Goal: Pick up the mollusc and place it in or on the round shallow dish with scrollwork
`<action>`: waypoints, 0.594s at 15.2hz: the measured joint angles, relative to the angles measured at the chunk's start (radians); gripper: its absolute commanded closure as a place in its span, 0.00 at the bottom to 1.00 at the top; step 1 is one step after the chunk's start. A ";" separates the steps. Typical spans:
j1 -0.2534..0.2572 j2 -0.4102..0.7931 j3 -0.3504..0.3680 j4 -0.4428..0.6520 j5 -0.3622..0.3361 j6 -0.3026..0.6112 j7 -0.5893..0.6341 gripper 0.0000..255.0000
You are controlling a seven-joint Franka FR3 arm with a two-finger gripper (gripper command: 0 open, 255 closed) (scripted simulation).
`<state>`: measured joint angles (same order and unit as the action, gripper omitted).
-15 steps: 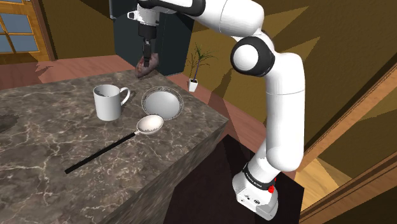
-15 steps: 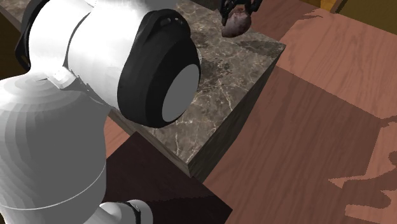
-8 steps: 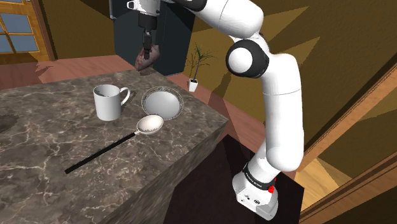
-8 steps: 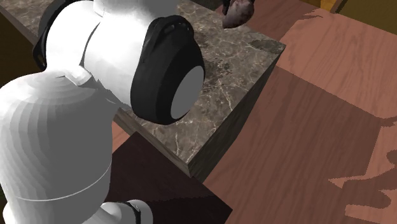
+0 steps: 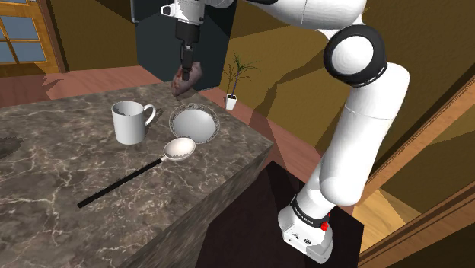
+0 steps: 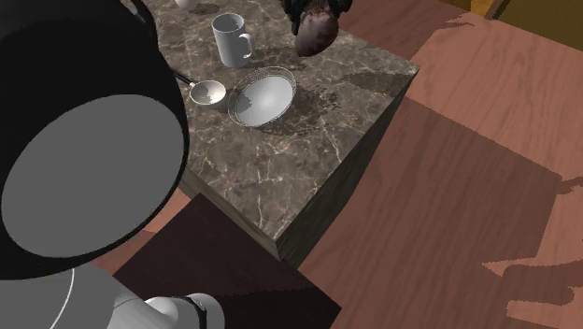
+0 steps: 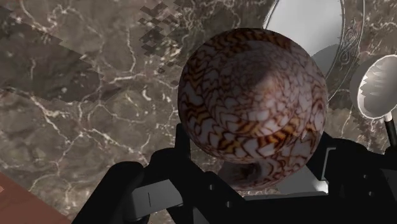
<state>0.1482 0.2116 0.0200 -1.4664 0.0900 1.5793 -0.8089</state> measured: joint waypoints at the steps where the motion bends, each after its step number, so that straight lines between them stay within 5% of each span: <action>1: 0.005 -0.037 0.003 -0.048 0.001 0.012 0.008 1.00; 9: 0.040 -0.310 0.035 -0.394 0.017 0.091 0.065 1.00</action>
<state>0.1878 -0.0986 0.0554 -1.8601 0.1072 1.6706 -0.7443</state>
